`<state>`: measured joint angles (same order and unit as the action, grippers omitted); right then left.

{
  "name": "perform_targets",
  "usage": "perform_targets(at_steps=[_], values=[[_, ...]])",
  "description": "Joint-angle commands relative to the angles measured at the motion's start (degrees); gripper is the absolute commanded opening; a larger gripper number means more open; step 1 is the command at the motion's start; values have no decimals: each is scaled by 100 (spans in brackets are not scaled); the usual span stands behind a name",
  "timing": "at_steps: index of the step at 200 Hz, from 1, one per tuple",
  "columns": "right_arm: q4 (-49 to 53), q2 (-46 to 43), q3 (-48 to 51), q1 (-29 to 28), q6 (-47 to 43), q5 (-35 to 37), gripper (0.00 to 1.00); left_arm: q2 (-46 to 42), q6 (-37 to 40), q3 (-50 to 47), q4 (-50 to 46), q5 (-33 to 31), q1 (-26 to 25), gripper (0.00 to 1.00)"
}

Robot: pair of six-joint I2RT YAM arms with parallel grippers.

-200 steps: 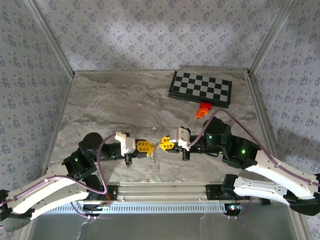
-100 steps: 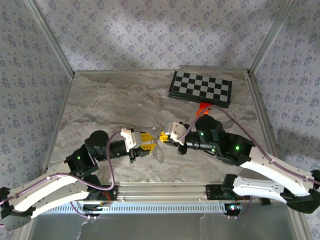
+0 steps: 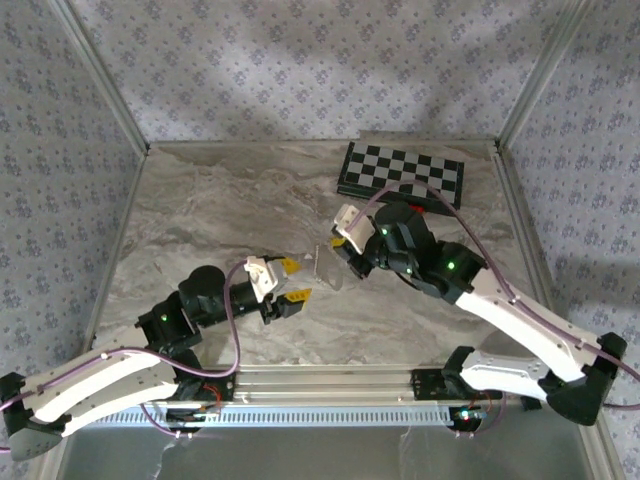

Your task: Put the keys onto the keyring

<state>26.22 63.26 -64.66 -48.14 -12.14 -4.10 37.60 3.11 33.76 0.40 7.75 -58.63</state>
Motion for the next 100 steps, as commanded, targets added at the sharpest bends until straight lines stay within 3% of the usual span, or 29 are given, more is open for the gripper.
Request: perform_targets(at_steps=[1, 58, 100], values=[[-64, 231, -269, 380, 426, -222, 0, -71, -93, -49, 220, -200, -16, 56], [-1162, 1164, -185, 1161, 751, -671, 0, -105, -269, -242, 378, -276, -21, 61], [-1556, 2087, -748, 1443, 805, -803, 0, -47, -459, -373, 515, -386, -12, 62]])
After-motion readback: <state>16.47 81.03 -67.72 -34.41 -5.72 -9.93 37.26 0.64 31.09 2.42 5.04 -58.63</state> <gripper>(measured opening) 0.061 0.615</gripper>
